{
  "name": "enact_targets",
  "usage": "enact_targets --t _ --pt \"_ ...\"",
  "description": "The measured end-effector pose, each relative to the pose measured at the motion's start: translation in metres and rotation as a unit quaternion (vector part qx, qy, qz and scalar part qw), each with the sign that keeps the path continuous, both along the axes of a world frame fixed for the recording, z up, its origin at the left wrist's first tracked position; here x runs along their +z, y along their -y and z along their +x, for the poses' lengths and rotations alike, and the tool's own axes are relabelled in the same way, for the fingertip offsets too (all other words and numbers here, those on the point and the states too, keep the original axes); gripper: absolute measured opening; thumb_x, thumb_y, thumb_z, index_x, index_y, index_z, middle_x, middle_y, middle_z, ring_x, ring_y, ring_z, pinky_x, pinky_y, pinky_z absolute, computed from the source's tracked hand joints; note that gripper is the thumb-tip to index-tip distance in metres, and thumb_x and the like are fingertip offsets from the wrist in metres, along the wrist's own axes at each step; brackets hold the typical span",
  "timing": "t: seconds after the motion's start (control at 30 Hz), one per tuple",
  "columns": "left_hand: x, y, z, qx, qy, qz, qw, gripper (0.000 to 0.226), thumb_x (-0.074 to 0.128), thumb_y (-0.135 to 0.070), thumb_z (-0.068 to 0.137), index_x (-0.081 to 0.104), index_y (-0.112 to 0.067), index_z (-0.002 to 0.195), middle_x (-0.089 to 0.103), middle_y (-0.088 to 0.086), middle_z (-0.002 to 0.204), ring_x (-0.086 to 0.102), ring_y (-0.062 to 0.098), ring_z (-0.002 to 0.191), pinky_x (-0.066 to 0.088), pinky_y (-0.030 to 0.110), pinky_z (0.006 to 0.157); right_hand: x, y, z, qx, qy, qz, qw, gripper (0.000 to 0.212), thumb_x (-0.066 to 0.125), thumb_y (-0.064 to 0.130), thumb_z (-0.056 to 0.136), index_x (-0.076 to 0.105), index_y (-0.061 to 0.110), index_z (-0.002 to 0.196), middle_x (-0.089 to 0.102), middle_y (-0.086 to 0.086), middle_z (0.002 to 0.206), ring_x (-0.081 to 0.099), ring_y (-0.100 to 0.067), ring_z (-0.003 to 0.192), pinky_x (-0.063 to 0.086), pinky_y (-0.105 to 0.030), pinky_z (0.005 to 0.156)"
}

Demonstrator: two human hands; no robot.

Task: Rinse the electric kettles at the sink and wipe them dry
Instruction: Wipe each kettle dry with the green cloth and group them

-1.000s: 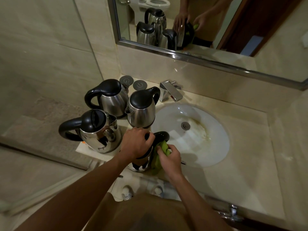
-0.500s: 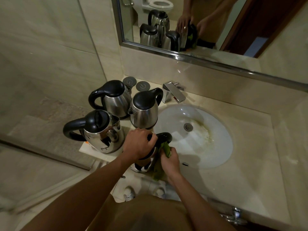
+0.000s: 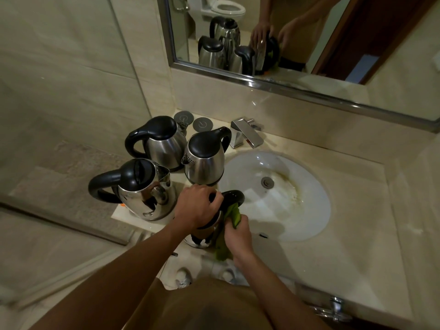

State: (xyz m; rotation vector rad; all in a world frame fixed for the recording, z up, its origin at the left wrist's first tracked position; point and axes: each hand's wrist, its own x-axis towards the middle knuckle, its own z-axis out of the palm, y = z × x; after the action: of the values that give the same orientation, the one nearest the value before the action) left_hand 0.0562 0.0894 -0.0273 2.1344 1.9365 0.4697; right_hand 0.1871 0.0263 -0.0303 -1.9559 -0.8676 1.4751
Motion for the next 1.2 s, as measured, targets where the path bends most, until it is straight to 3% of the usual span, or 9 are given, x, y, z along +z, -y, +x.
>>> enact_targets --t 0.13,0.3,0.4,0.6,0.7,0.93,1.2 --pt "0.002 0.0 0.001 -0.005 0.007 -0.002 1.0 0.049 0.034 -0.05 0.09 0.064 -0.019 0.066 0.059 -0.001 0.061 0.051 0.016 0.058 0.046 0.035 0.055 0.008 0.005 -0.005 -0.005 0.043 0.048 0.998 0.013 0.046 0.026 0.104 0.048 0.015 0.11 0.058 0.001 0.089 0.055 -0.01 0.076 0.039 -0.025 0.057" --pt "0.001 0.0 0.0 -0.003 -0.001 0.004 1.0 0.048 0.034 -0.049 0.089 0.062 -0.019 0.065 0.059 -0.002 0.061 0.05 0.015 0.057 0.041 0.032 0.052 -0.009 -0.014 0.005 -0.004 0.009 -0.067 0.998 0.025 0.045 0.032 0.104 0.049 0.013 0.119 0.059 -0.005 0.105 0.057 -0.019 0.091 0.046 -0.034 0.08" --pt "0.001 0.0 0.0 -0.007 0.005 0.007 1.0 0.047 0.036 -0.048 0.09 0.062 -0.019 0.064 0.057 -0.003 0.059 0.05 0.014 0.055 0.041 0.032 0.052 -0.016 -0.01 0.006 -0.009 -0.016 -0.074 0.997 0.023 0.045 0.031 0.104 0.05 0.015 0.119 0.061 -0.006 0.107 0.059 -0.021 0.097 0.049 -0.038 0.084" --pt "0.0 -0.001 0.001 -0.008 0.003 0.006 1.0 0.048 0.035 -0.048 0.091 0.061 -0.019 0.062 0.057 -0.003 0.059 0.047 0.012 0.055 0.04 0.031 0.051 -0.005 -0.005 0.003 -0.003 0.041 0.092 0.995 0.014 0.046 0.02 0.103 0.058 0.02 0.109 0.064 0.002 0.092 0.06 -0.01 0.079 0.043 -0.025 0.061" --pt "0.0 -0.001 0.0 -0.007 0.0 -0.001 1.0 0.049 0.034 -0.05 0.091 0.064 -0.02 0.065 0.058 -0.004 0.061 0.048 0.011 0.056 0.042 0.031 0.054 -0.012 -0.018 0.005 -0.003 0.073 0.055 0.996 0.017 0.045 0.022 0.103 0.061 0.016 0.106 0.065 -0.003 0.093 0.058 -0.014 0.077 0.041 -0.026 0.061" --pt "0.001 -0.001 -0.001 -0.007 0.003 -0.009 1.0 0.048 0.035 -0.048 0.091 0.063 -0.02 0.065 0.058 -0.003 0.061 0.049 0.012 0.057 0.045 0.033 0.055 -0.028 -0.043 0.015 -0.015 0.106 -0.028 0.994 0.027 0.054 0.03 0.1 0.061 0.015 0.079 0.064 -0.008 0.084 0.053 -0.018 0.067 0.037 -0.027 0.054" --pt "0.005 0.002 -0.004 -0.042 0.011 0.002 0.999 0.047 0.034 -0.046 0.091 0.067 -0.02 0.07 0.062 -0.004 0.068 0.053 0.013 0.061 0.046 0.034 0.056 -0.025 -0.036 0.024 -0.004 0.095 -0.042 0.995 0.027 0.054 0.026 0.098 0.059 0.014 0.074 0.059 -0.005 0.074 0.051 -0.018 0.066 0.035 -0.027 0.054"
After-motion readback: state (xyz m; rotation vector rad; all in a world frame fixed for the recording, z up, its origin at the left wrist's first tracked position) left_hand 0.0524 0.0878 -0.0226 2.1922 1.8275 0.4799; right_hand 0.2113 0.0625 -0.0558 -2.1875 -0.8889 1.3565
